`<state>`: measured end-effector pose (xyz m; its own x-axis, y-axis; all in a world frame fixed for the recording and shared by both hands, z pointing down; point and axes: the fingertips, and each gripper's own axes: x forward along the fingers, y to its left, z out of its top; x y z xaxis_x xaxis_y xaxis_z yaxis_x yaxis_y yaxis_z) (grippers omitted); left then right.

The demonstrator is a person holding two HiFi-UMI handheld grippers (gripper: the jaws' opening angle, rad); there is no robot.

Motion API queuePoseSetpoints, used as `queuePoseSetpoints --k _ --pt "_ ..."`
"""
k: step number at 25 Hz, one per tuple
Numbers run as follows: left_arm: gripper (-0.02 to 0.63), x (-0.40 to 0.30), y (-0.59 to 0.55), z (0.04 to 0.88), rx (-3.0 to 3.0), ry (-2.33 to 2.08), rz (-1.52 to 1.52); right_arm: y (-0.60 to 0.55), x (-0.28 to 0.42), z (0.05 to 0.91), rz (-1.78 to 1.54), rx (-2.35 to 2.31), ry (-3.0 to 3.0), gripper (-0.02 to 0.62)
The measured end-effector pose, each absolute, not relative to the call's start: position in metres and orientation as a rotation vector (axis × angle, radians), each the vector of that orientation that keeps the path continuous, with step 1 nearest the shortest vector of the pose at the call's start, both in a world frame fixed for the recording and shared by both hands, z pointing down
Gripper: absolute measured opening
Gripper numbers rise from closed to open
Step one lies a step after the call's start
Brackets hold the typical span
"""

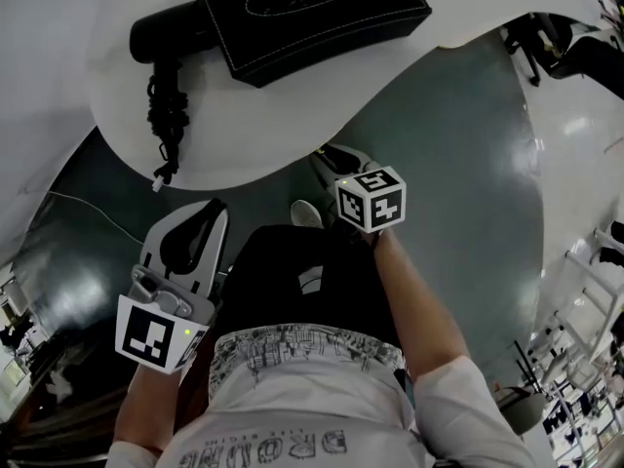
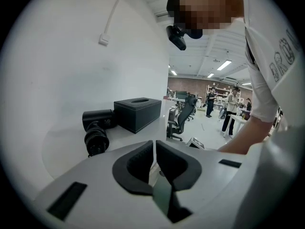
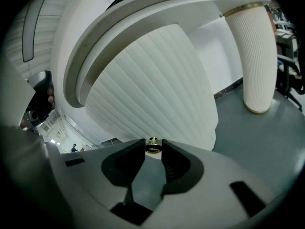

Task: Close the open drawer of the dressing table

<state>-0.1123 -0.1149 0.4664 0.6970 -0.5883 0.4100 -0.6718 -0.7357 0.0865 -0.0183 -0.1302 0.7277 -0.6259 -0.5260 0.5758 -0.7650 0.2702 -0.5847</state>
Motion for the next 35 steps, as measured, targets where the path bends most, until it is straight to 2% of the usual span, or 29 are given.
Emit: queuePoseSetpoints --k 15,32,33,35 --pt "0.038 -0.109 -0.126 0.464 2.722 -1.086 0.531 -0.186 -0.040 0.724 1.279 1.186 -2.416 0.117" --pt "0.038 -0.111 -0.123 0.452 2.739 -1.142 0.555 -0.200 -0.043 0.723 1.318 1.220 -2.439 0.121" --pt "0.038 -0.110 -0.123 0.450 2.735 -1.146 0.548 -0.200 -0.043 0.723 1.322 1.218 -2.429 0.123" --pt "0.037 -0.110 -0.122 0.444 2.732 -1.156 0.527 -0.196 -0.042 0.726 1.324 1.196 -2.411 0.167"
